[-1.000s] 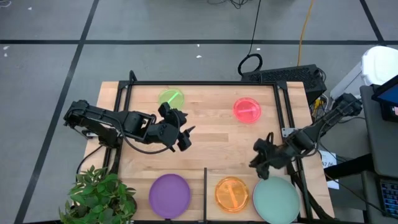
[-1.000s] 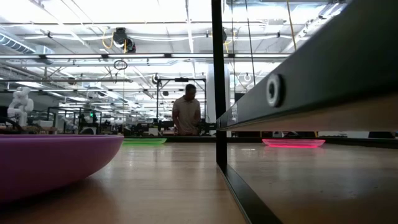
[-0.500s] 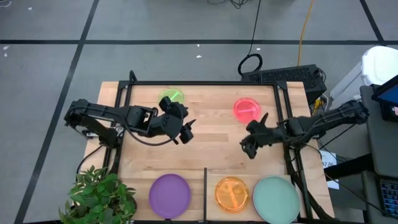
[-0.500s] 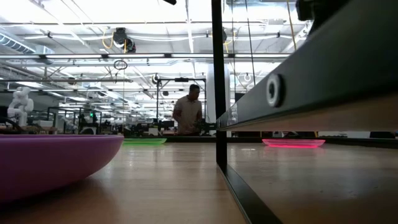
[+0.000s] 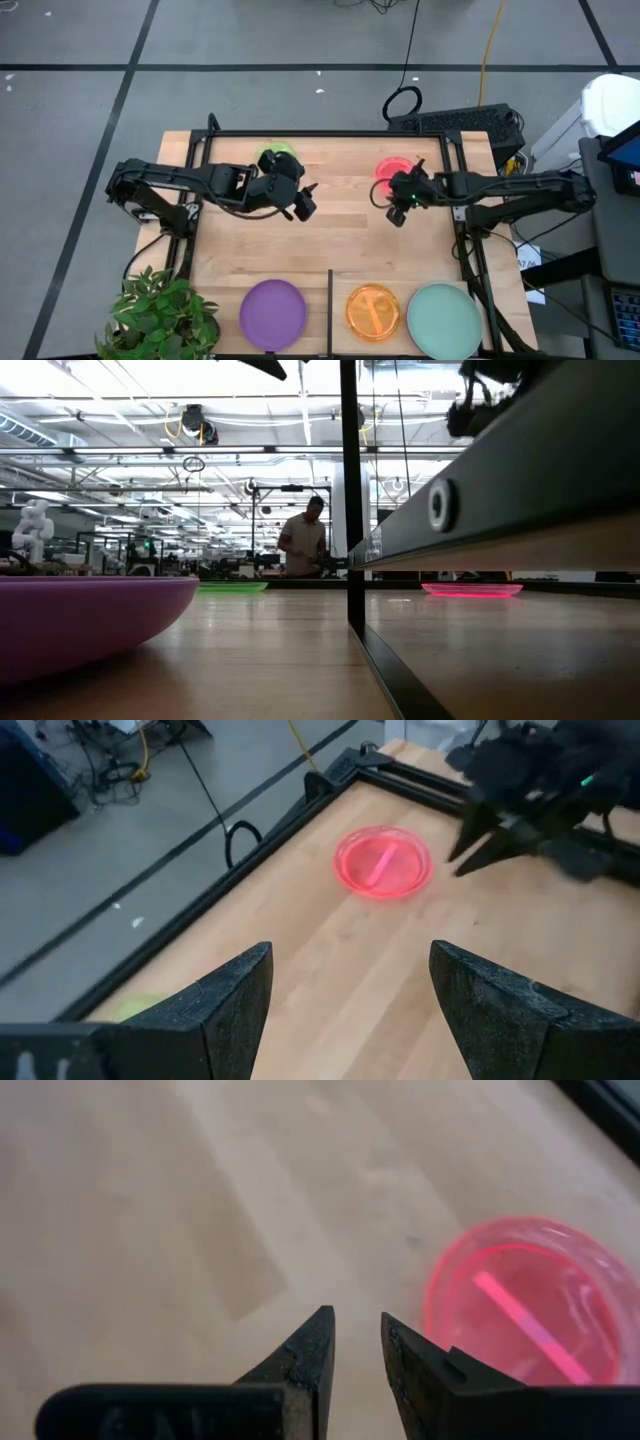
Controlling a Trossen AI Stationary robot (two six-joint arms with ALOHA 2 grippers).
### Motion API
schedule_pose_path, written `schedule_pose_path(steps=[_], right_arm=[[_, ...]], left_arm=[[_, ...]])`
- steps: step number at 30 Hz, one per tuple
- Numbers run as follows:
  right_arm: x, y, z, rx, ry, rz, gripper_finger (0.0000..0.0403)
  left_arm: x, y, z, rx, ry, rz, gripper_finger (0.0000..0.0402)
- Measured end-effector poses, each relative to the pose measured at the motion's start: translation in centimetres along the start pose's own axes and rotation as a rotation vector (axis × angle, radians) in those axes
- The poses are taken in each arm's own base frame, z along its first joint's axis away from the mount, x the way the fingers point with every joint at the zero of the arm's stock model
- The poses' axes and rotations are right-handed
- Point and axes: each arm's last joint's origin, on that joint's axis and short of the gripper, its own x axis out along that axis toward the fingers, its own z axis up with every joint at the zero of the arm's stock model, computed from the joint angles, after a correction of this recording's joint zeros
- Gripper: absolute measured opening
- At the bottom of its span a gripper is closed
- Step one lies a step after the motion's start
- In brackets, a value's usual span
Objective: Place and stack plates onto a shelf
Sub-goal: Stack the red plate on top of the orange plate on the shelf
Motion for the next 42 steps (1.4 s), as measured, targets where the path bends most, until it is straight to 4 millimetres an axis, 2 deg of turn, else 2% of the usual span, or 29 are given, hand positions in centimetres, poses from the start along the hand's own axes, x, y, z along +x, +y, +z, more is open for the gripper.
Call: schedule_pose_path(steps=[7,12,20,35,42], right_arm=[[3.1,-1.4,-2.3,-0.127,0.013,0.134,0.0071],[4.8,-1.8,-4.5,-0.154,-0.005,0.131,0.0081],[5.6,-2.0,-5.7,-0.155,-0.002,0.131,0.0101],[7.1,-2.6,-8.4,-0.174,-0.069,0.142,0.0114],[7.1,-2.6,-8.3,-0.325,-0.093,0.134,0.0109]], left_arm=[[0.5,-0.3,-0.2,-0.122,0.013,-0.002,0.0275],[1.2,-1.2,-0.8,-0.130,0.045,-0.019,0.0275],[1.7,-2.1,-1.3,-0.115,0.117,-0.120,0.0275],[0.9,-3.1,-1.1,-0.131,0.078,-0.184,0.0275],[0.4,-3.7,-1.4,-0.160,0.085,-0.203,0.0275]])
